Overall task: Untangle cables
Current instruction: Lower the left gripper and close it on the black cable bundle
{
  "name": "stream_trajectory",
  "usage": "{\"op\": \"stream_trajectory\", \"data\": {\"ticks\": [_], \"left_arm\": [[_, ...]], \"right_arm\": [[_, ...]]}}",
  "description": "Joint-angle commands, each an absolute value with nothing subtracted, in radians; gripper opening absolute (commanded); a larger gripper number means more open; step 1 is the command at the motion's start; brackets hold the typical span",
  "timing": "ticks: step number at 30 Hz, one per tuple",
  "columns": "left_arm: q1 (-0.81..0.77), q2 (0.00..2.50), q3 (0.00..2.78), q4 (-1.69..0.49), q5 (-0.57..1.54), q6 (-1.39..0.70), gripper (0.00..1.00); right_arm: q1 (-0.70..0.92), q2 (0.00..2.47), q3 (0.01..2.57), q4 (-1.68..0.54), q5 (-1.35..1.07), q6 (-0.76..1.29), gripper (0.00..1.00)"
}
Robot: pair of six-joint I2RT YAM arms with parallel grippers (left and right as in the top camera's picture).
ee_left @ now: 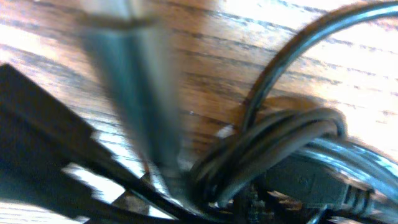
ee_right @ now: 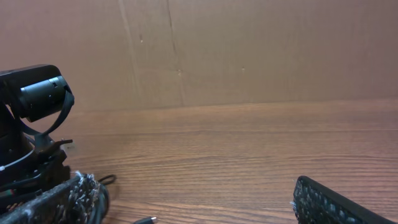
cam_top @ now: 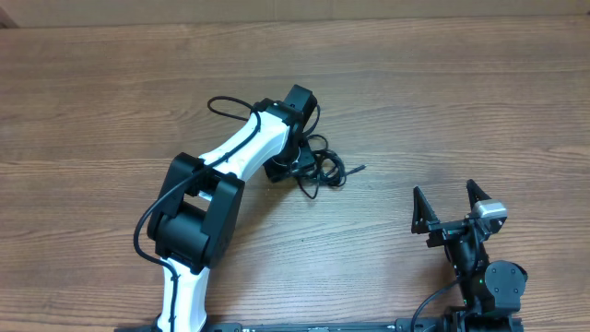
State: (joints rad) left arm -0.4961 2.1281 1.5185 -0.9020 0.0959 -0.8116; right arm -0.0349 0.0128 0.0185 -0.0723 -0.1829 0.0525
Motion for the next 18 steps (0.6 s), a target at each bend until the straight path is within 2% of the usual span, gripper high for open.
{"op": "stream_trajectory", "data": {"ticks": [1, 5, 6, 7, 13, 18], "left_arm": [[-0.499, 2.14, 1.493, -0.888, 0.093, -0.815, 0.34], [-0.499, 2.14, 1.493, -0.881, 0.093, -0.808, 0.27], [-0.499, 2.14, 1.493, -0.881, 0.093, -0.797, 0.21], [-0.499, 2.14, 1.493, -0.881, 0.094, -0.775, 0.04], [-0.476, 2.123, 1.502, -0.902, 0.223, -0.634, 0.04], [-0.463, 2.056, 1.51, -0.92, 0.225, -0.513, 0.04]], "right_arm": [[-0.039, 0.003, 0.009, -0.069, -0.177, 0.056, 1.0], [-0.039, 0.003, 0.009, -0.069, -0.177, 0.056, 1.0], [-0.039, 0.003, 0.009, -0.069, -0.177, 0.056, 1.0], [-0.039, 0.003, 0.009, -0.069, -0.177, 0.056, 1.0], [-0.039, 0.003, 0.009, -0.069, -0.177, 0.056, 1.0], [-0.039, 0.003, 0.009, -0.069, -0.177, 0.056, 1.0]]}}
